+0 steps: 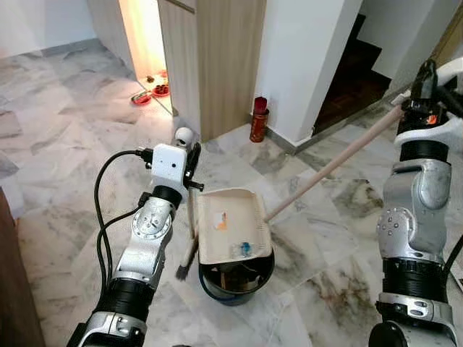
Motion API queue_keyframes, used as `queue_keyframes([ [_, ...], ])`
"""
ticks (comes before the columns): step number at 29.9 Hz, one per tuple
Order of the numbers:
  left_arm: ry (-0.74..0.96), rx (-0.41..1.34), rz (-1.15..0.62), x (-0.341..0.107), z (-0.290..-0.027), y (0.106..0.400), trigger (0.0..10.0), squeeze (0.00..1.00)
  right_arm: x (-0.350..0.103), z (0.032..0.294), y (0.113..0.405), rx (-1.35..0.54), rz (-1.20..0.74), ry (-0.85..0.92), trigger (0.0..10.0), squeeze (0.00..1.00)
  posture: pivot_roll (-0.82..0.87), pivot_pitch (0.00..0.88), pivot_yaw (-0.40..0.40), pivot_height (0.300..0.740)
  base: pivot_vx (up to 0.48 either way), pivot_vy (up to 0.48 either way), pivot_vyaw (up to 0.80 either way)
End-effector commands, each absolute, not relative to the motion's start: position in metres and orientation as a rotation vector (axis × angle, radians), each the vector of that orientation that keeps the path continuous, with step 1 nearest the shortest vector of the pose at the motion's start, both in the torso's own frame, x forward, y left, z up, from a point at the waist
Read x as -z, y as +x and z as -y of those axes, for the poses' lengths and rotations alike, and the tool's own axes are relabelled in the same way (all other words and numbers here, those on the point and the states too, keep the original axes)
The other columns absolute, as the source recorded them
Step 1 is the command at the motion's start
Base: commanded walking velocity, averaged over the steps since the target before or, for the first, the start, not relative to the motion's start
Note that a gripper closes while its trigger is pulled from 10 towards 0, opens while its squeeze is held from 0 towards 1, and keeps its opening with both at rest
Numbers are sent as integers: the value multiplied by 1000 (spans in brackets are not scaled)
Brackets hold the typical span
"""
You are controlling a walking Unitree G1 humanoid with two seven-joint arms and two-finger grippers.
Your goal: Sweep floor
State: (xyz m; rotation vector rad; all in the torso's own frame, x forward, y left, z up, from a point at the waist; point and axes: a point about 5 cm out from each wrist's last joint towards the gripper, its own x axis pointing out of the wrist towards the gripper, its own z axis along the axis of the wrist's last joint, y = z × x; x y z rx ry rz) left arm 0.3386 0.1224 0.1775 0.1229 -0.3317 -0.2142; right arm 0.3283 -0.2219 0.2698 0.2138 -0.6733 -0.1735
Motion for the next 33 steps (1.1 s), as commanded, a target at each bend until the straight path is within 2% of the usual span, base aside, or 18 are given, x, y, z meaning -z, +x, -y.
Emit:
queue_keyframes([
  [1,126,220,386,-188,-120,337,10000,0,-296,220,315,166,815,135,10000,0,143,69,-62,740,0,0,0],
  [8,120,222,389,-188,-120,337,10000,0,-306,205,308,122,887,32,10000,0,142,71,-63,740,0,0,0],
  [20,120,219,394,-189,-121,337,10000,0,-325,188,294,70,1009,-11,10000,0,142,74,-64,740,0,0,0],
  [29,119,218,396,-189,-120,336,10000,0,-327,178,290,22,1024,-56,10000,0,142,76,-67,740,0,0,0],
  [33,119,218,395,-189,-121,336,10000,0,-327,169,288,-22,1036,-129,10000,0,140,77,-67,740,0,0,0],
])
